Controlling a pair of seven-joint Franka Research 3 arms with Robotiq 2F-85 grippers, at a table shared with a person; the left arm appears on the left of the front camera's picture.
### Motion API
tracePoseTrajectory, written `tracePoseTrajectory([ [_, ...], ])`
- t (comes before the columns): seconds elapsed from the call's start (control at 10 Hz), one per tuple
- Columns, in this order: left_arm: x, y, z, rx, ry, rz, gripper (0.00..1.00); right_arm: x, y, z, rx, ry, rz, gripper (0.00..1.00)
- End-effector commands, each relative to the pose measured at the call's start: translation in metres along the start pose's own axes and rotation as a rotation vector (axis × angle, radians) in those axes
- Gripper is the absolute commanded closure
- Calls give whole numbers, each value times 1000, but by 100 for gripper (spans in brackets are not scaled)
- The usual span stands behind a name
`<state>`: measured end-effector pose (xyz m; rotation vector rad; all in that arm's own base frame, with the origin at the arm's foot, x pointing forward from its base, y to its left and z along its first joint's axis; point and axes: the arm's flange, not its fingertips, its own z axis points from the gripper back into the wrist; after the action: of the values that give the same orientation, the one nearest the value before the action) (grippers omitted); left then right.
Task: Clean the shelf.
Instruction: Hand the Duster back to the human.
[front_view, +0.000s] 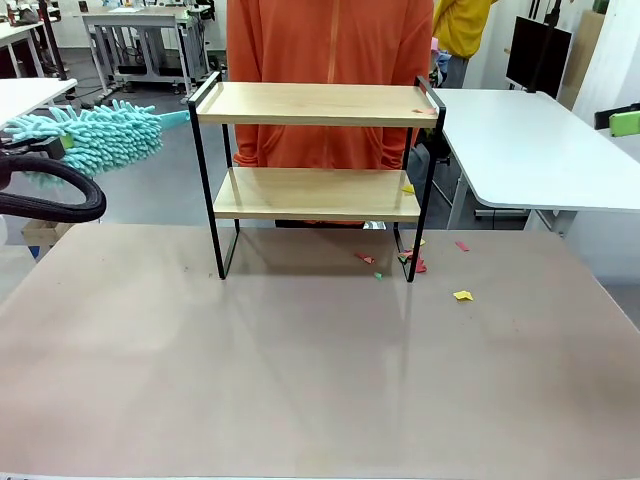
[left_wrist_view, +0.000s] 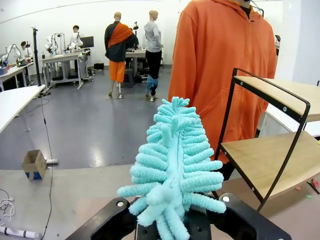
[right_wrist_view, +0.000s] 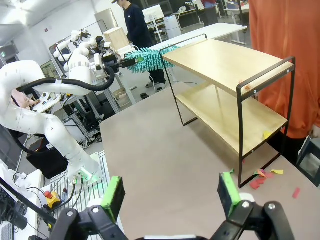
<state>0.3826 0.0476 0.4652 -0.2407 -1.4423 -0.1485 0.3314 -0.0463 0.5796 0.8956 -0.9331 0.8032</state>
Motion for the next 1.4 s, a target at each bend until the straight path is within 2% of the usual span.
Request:
tracePoseTrajectory([
  [0.0,4,1,2,2,-10,1,83,3,0,-1,5,-28,18,0],
  [1.2,1,-1,0,-1,-1,0,83,3,0,-1,5,-28,18,0],
  [1.3,4,1,3,-69,1,10,26,3,0,-1,5,-28,18,0],
])
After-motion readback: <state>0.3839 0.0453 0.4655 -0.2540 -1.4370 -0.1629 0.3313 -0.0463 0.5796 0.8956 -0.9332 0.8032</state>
